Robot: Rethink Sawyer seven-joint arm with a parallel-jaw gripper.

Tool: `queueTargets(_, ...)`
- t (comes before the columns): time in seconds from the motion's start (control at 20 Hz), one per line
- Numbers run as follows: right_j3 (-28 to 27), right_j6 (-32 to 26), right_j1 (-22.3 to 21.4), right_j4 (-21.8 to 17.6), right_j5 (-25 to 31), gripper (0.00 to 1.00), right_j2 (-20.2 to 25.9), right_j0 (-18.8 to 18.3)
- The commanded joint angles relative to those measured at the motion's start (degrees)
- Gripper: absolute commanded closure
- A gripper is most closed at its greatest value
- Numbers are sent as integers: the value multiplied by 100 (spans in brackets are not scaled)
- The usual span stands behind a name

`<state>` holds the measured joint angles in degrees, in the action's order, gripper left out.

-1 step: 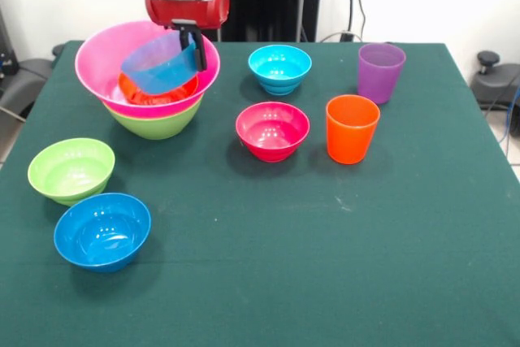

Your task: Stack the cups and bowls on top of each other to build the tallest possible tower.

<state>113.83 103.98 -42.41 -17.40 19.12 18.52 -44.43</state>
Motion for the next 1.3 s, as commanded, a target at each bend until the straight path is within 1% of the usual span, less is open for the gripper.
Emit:
queueTargets(0.05, 137, -59, 170, -424, -282, 100, 456, 20)
queueTargets(0.3, 127, -59, 184, -422, -249, 100, 466, 5)
queueTargets(0.35, 124, -48, 183, -428, -265, 0, 456, 11)
queueTargets(0.55, 141, -37, 98, -417, -222, 0, 439, 57)
queueTargets(0.65, 102, -30, 74, -358, -65, 0, 399, 97)
queueTargets(0.8, 73, -56, 40, -350, 25, 0, 384, 125)
queueTargets(1.2, 57, -89, -29, -310, 110, 0, 431, 132)
queueTargets(1.3, 5, -46, -18, -286, 87, 0, 436, 186)
